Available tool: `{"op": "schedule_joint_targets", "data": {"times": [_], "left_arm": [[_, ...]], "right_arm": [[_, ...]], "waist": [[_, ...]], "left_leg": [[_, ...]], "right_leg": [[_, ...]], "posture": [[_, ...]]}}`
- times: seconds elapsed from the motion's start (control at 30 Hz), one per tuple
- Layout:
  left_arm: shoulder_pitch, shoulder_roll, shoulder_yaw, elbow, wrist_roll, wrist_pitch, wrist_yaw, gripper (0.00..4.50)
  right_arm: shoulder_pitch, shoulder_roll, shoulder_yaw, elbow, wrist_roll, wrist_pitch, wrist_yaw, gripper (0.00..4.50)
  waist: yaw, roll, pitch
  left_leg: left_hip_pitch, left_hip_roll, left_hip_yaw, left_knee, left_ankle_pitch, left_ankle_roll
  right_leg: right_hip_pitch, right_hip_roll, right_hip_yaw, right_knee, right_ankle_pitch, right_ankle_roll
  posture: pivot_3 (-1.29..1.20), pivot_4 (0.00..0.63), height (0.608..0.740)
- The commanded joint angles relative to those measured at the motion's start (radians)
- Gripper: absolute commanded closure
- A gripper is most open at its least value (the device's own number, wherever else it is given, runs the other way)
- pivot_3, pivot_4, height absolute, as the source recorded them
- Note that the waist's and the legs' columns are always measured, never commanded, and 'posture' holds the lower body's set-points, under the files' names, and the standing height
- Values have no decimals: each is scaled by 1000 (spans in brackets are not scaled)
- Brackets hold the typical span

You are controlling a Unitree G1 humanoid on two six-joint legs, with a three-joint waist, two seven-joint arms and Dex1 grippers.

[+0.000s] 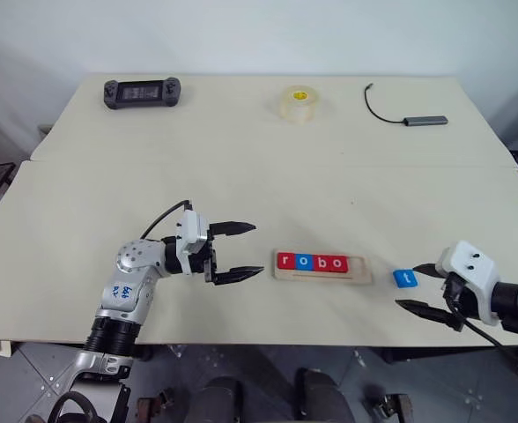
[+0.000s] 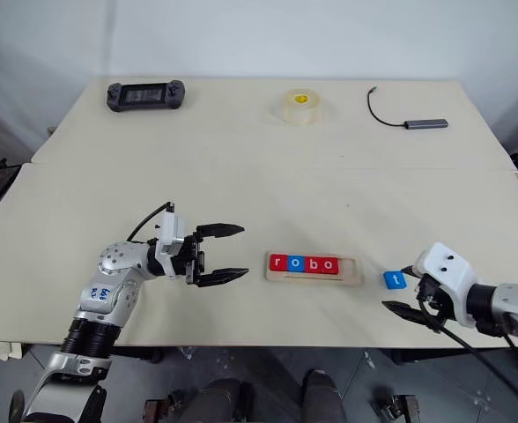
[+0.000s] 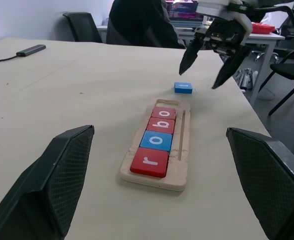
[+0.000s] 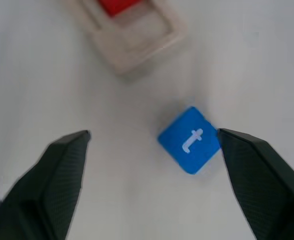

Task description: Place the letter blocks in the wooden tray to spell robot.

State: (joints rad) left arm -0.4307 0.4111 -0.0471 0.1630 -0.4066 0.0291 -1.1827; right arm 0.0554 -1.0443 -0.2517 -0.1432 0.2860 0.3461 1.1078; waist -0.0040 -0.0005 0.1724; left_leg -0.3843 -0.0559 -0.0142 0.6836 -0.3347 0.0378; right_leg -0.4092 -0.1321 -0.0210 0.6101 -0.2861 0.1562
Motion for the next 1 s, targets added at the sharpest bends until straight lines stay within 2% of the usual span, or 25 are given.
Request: {"op": "schedule_joint_targets", "data": {"times": [0.03,0.23,0.43,0.53,0.73,0.77,1.0], "left_arm": [[-3,10,10,-21,-10,-17,-15,0],[4,26,13,-32,-11,-14,-27,0],[22,45,24,-58,-19,-10,-17,0],[36,50,32,-65,-21,-13,-17,0],[59,51,43,-52,-18,-38,-22,0],[61,50,45,-46,-17,-44,-25,0],[63,46,49,-3,-11,-84,-39,0]], "right_arm": [[-129,-40,86,205,-75,-233,115,304],[-322,-37,219,400,-131,-344,246,304],[-397,-39,301,482,-159,-345,333,304],[-412,-30,312,499,-166,-345,339,877],[-440,-8,315,511,-161,-345,315,2853],[-441,-8,314,506,-161,-346,314,3057],[-492,-43,301,348,-126,-201,335,3048]], "waist": [[1,0,0],[4,0,0],[7,0,0],[7,0,0],[6,0,0],[6,0,0],[2,1,0]], "left_leg": [[0,0,0,0,0,0],[-1,1,-1,0,1,-1],[-2,0,-3,1,1,-2],[-1,1,-3,1,1,-2],[-1,1,-3,1,1,-2],[-1,1,-3,1,1,-2],[-1,1,-3,1,1,-2]], "right_leg": [[0,0,0,0,0,0],[-1,0,-1,-1,0,0],[-1,-2,-3,-2,0,0],[0,-2,-4,-2,0,0],[0,-2,-4,-2,0,0],[0,-2,-4,-2,0,0],[-1,-2,-3,-2,0,0]], "posture": [[0,150,740],[0,150,740],[0,150,740],[0,150,740],[0,150,740],[0,150,740],[0,150,740]]}}
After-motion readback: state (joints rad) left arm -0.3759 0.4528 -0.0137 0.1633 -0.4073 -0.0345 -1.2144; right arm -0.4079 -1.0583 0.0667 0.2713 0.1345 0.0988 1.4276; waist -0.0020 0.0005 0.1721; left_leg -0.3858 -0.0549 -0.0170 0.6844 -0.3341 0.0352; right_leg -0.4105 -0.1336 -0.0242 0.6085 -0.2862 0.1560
